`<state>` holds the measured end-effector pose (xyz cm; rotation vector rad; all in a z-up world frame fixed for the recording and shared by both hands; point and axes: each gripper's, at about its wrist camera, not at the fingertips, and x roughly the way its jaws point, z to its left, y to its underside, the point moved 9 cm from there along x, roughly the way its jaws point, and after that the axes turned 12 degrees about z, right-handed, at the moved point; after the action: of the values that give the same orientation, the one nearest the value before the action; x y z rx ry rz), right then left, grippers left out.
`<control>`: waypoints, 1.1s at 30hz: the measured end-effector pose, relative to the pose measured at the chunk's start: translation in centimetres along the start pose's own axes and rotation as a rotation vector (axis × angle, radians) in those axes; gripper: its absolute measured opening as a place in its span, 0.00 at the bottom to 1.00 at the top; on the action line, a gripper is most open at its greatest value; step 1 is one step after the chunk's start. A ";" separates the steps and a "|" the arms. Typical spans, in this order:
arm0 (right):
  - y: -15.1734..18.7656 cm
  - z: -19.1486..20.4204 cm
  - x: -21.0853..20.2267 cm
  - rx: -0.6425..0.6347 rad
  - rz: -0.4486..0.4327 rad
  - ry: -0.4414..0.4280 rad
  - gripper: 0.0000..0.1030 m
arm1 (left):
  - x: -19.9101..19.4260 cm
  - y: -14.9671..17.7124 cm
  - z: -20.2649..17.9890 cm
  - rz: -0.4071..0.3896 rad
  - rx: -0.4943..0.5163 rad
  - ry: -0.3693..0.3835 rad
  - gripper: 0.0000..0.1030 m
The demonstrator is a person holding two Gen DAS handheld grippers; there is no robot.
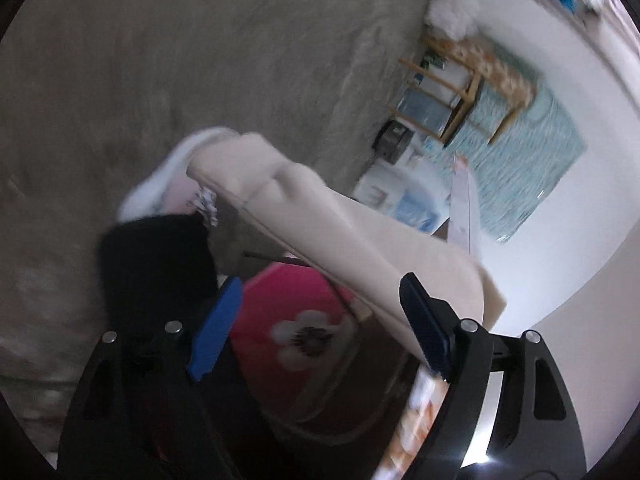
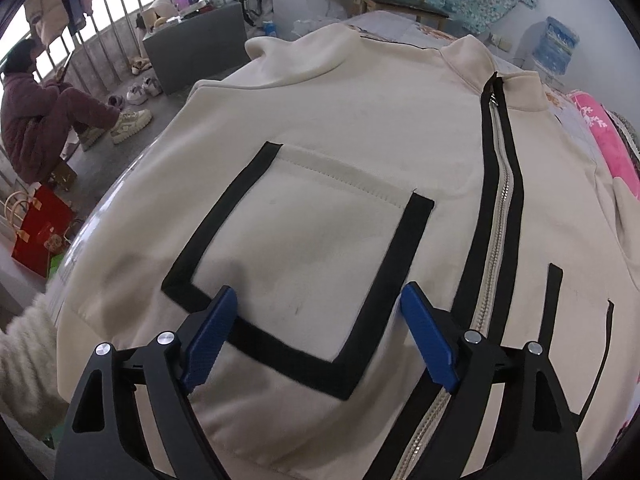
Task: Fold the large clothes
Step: 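Grasp the sleeve cuff nearest the left tool and lift it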
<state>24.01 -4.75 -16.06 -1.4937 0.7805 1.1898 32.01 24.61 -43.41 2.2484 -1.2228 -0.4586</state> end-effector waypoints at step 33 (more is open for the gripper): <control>0.5 0.5 -3.2 0.001 -0.134 -0.031 0.80 | -14.1 2.2 -27.7 -0.444 0.664 -0.276 0.07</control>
<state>22.46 -4.69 -13.12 -1.5000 0.6493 1.1089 37.64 43.66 -19.40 3.1414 -1.1061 -0.6075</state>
